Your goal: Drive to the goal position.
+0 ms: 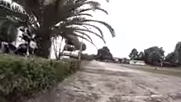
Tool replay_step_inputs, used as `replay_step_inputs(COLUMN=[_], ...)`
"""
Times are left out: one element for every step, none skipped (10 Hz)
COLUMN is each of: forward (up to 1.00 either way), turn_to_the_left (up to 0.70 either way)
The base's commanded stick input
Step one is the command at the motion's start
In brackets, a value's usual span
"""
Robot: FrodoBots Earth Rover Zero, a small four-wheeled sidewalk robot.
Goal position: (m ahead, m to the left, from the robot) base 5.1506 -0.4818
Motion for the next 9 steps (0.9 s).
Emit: replay_step_inputs(forward=[0.5,0.5,0.5,0.5,0.5,0.5,0.5,0.5,0.5], turn_to_the_left=[0.0,0.0,0.0,0.0,0.0,0.0,0.0,0.0,-0.06])
